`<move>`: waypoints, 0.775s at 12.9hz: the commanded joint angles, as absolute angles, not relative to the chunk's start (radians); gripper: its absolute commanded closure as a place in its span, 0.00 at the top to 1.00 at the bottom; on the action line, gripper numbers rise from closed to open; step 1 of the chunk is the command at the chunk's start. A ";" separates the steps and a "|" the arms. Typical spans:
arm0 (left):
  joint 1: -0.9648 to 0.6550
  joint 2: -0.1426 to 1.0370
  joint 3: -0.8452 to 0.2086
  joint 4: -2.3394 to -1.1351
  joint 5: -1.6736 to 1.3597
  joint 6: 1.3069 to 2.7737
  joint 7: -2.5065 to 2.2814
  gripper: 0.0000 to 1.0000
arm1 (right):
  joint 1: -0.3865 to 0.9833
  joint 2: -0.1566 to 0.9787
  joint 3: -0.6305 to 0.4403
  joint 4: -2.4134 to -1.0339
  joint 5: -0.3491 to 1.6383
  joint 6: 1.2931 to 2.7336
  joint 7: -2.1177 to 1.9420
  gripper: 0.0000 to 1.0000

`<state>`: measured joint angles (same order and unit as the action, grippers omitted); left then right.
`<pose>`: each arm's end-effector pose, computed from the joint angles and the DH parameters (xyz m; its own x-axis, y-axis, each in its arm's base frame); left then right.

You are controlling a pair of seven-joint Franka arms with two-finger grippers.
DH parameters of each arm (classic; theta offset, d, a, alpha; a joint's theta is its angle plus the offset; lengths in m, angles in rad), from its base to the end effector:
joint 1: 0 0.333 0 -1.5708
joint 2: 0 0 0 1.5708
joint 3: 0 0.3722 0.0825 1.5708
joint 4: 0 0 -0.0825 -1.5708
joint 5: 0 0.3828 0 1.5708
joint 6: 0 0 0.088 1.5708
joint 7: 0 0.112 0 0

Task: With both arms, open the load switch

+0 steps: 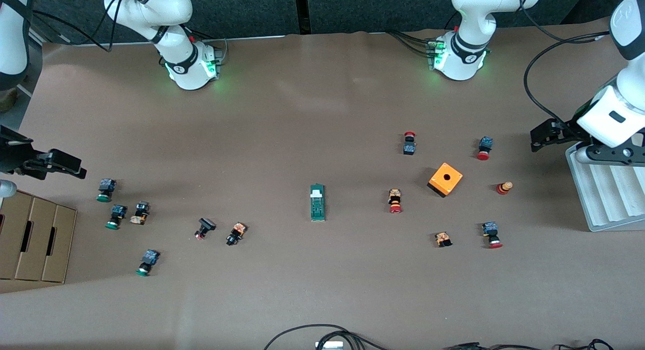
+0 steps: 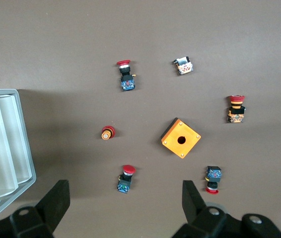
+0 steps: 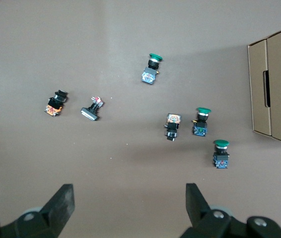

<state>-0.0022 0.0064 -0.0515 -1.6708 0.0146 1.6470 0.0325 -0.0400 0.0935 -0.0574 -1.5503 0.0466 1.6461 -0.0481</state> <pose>0.5581 -0.0284 0.6315 0.9957 -0.0872 -0.0306 -0.0876 -0.9961 -0.0132 0.5907 -0.0510 0.6386 0.9986 -0.0526 0.0044 -0.0523 -0.9978 -0.0410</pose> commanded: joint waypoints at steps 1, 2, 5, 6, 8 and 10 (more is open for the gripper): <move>-0.009 -0.011 -0.037 -1.678 0.014 1.620 0.032 1.00 | -0.055 0.090 -0.049 -1.552 0.037 1.631 -0.040 1.00; -0.009 -0.011 -0.037 -1.677 0.015 1.620 0.014 1.00 | -0.048 0.094 -0.051 -1.552 0.035 1.631 -0.026 1.00; -0.014 -0.009 -0.041 -1.663 0.018 1.620 -0.082 1.00 | -0.044 0.098 -0.049 -1.552 0.029 1.632 -0.026 1.00; -0.015 -0.008 -0.041 -1.661 0.017 1.620 -0.084 1.00 | -0.041 0.100 -0.048 -1.552 0.023 1.632 -0.026 1.00; -0.015 -0.008 -0.041 -1.663 0.017 1.618 -0.081 1.00 | -0.038 0.098 -0.048 -1.552 0.020 1.631 -0.029 1.00; -0.017 -0.008 -0.043 -1.663 0.015 1.618 -0.081 1.00 | -0.026 0.091 -0.048 -1.551 0.018 1.631 -0.028 1.00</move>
